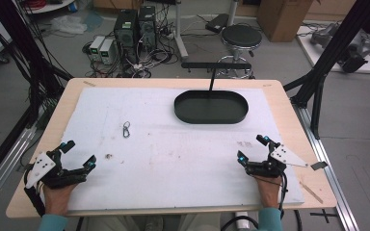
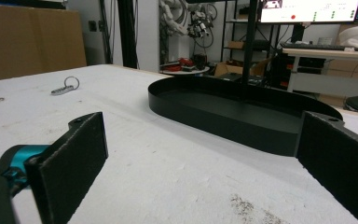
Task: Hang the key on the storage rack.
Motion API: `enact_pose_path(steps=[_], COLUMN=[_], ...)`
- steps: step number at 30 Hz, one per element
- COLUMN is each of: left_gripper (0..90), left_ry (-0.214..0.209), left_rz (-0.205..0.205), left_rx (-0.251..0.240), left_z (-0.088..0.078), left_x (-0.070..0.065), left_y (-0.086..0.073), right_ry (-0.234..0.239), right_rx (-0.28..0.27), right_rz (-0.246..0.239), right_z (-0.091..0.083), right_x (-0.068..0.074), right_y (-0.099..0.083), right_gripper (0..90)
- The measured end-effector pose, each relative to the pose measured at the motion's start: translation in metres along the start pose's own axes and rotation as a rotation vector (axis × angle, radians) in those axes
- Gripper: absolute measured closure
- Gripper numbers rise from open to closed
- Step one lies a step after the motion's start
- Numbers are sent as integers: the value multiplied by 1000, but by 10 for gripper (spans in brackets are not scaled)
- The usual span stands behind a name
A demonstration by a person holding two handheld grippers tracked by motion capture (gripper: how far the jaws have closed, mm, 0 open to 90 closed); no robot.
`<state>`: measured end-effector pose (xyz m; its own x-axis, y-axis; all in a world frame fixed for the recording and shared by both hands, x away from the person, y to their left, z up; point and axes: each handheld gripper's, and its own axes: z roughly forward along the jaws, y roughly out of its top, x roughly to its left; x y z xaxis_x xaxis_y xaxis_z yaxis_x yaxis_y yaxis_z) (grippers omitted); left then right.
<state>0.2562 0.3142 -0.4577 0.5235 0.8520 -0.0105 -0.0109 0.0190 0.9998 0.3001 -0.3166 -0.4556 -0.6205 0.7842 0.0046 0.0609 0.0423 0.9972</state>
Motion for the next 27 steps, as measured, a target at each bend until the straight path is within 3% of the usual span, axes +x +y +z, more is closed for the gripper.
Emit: enact_pose_path(steps=[12,20,27], left_gripper=[42,42,42], left_ry=[11,11,-1], left_rz=[-5,-35,-40], left_rx=[19,42,50], left_z=[2,4,11], left_x=[0,4,10], left_y=[1,3,22], right_ry=[-3,-5,-4], right_rx=[-2,-2,-1], right_rz=[3,-2,1], right_z=[0,0,0], right_x=[0,0,1], right_y=[0,0,0], right_gripper=[17,18,18])
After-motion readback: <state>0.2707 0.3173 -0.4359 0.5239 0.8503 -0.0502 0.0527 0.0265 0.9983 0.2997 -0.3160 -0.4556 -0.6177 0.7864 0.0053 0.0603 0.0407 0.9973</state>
